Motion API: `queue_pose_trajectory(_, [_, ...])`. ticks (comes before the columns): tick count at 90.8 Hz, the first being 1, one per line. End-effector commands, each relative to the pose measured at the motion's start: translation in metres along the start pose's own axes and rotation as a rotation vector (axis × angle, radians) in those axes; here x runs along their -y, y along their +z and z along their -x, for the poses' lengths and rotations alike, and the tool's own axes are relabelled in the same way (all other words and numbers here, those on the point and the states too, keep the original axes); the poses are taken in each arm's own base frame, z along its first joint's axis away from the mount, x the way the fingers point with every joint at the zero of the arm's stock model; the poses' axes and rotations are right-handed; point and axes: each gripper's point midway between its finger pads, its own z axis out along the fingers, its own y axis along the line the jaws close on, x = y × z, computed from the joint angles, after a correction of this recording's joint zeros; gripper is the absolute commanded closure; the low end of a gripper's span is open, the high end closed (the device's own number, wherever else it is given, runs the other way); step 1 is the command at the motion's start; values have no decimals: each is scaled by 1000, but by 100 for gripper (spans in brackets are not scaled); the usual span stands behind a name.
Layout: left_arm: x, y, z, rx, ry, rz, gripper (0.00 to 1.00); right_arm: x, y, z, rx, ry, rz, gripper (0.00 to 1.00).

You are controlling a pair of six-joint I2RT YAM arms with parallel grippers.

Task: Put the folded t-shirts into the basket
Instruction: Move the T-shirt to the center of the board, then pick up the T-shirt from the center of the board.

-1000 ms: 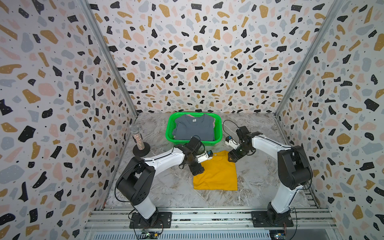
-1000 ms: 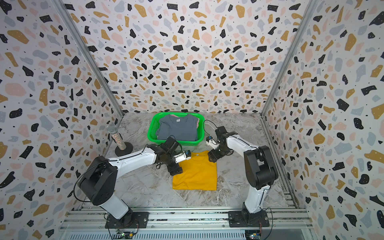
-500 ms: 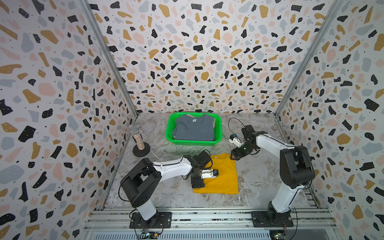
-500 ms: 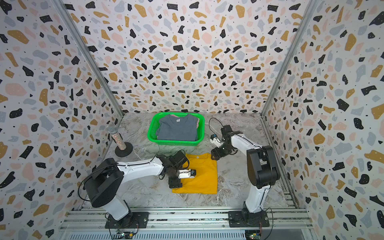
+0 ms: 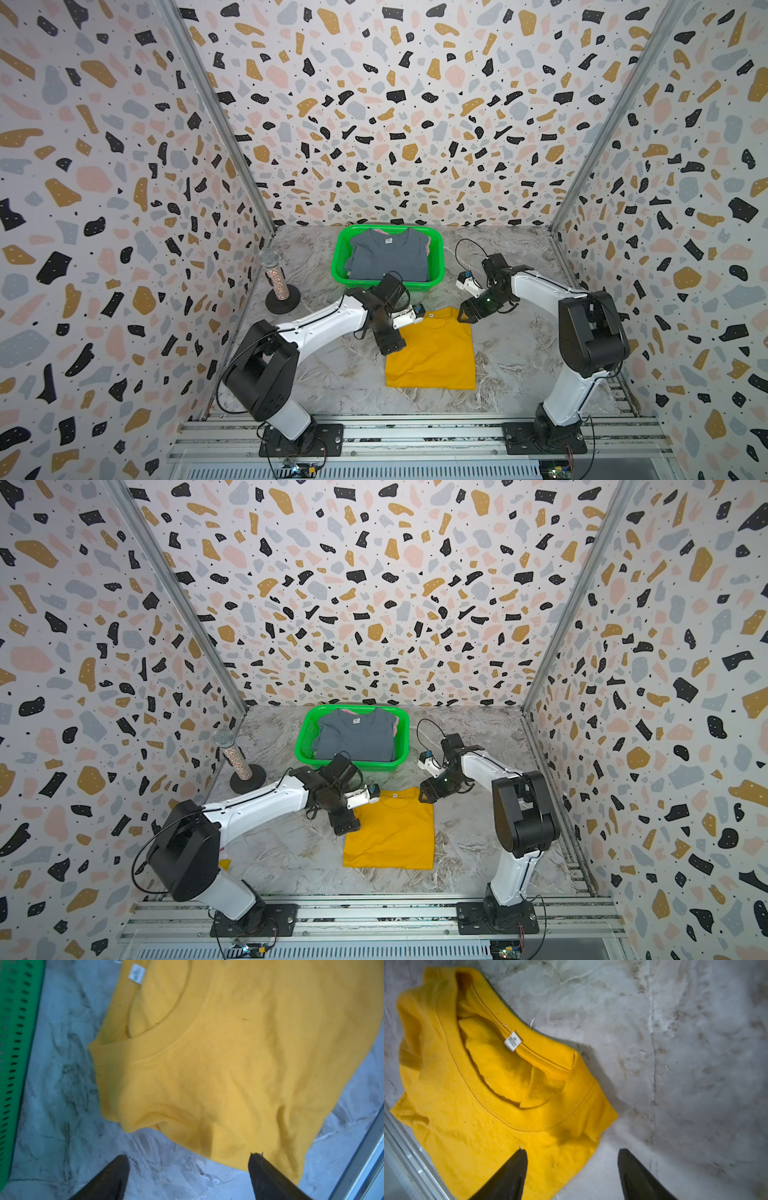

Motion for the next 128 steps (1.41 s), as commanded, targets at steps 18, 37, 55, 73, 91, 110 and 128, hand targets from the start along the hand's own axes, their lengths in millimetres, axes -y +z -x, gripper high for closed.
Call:
queue_pose_trajectory(18, [-29, 29, -2, -51, -259, -104, 10, -1, 9, -7, -44, 20, 27, 29])
queue_pose_trajectory(37, [-33, 44, 7, -58, -287, -134, 13, -7, 18, -12, -69, 31, 85, 35])
queue_pose_trajectory(55, [-26, 57, 9, -60, -306, -177, 17, -14, 24, -15, -91, 32, 124, 40])
queue_pose_trajectory(73, [-19, 60, 11, -59, -331, -219, 31, -30, 30, -17, -95, 30, 205, 47])
queue_pose_trajectory(91, [-10, 62, 15, -46, -373, -279, 51, -41, 35, -15, -92, 20, 251, 61])
queue_pose_trajectory(110, [-7, 60, 15, -19, -398, -288, 73, -48, 24, -4, -21, -18, 258, 84])
queue_pose_trajectory(128, [-11, 38, 26, 57, -396, -316, 100, -64, -6, 12, 86, -97, 267, 100])
